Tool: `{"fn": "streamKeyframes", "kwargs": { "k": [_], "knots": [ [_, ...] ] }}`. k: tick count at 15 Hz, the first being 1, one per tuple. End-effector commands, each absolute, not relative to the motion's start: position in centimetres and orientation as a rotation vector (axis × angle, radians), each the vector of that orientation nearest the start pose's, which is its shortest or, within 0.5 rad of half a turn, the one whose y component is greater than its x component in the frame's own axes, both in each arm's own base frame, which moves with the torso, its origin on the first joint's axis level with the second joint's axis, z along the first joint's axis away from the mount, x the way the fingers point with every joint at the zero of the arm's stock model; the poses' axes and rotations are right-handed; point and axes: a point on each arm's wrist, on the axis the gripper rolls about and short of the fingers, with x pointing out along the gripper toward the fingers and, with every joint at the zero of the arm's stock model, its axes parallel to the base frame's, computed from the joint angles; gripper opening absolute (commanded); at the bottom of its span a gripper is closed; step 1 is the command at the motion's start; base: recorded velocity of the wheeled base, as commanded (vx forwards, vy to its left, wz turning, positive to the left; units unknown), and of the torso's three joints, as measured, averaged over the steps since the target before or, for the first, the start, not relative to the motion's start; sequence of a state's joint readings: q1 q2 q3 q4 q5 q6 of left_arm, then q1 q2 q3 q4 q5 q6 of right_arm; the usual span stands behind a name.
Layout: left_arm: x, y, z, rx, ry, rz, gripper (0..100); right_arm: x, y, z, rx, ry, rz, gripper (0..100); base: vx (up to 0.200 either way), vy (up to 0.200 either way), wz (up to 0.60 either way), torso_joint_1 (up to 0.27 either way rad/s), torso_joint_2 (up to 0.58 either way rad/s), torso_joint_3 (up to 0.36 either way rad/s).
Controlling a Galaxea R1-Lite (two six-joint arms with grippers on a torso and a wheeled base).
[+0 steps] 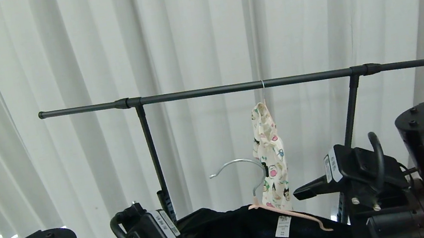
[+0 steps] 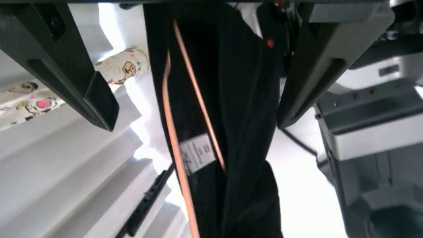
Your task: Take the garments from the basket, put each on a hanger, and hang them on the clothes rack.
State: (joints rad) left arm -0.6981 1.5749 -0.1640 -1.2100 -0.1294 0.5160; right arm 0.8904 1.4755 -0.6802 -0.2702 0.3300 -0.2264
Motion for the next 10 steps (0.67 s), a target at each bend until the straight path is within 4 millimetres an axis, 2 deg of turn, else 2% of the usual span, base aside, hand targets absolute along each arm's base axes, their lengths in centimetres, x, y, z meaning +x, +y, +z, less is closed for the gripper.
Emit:
{"fn": "streamKeyframes", "kwargs": {
  "k": [1,8,9,10],
  "knots": [
    [15.4,-13.7,12.2,0.547,-0.040,-0.872,0,14.6,19.2,16.7,-0.359,0.439,1.246,100,0.000,0.000,0.00,0.000,0.00,0.000],
    [16.0,-14.2,13.1,0.534,-0.084,-0.861,0,15.7,18.6,15.9,-0.362,0.481,1.173,100,0.000,0.000,0.00,0.000,0.00,0.000],
    [16.0,-14.2,13.1,0.535,-0.082,-0.861,0,15.8,18.5,15.9,-0.361,0.480,1.170,0,0.000,0.000,0.00,0.000,0.00,0.000],
    [15.9,-14.3,13.1,0.534,-0.084,-0.862,0,15.8,18.6,16.0,-0.361,0.478,1.168,0,0.000,0.000,0.00,0.000,0.00,0.000]
  ]
}}
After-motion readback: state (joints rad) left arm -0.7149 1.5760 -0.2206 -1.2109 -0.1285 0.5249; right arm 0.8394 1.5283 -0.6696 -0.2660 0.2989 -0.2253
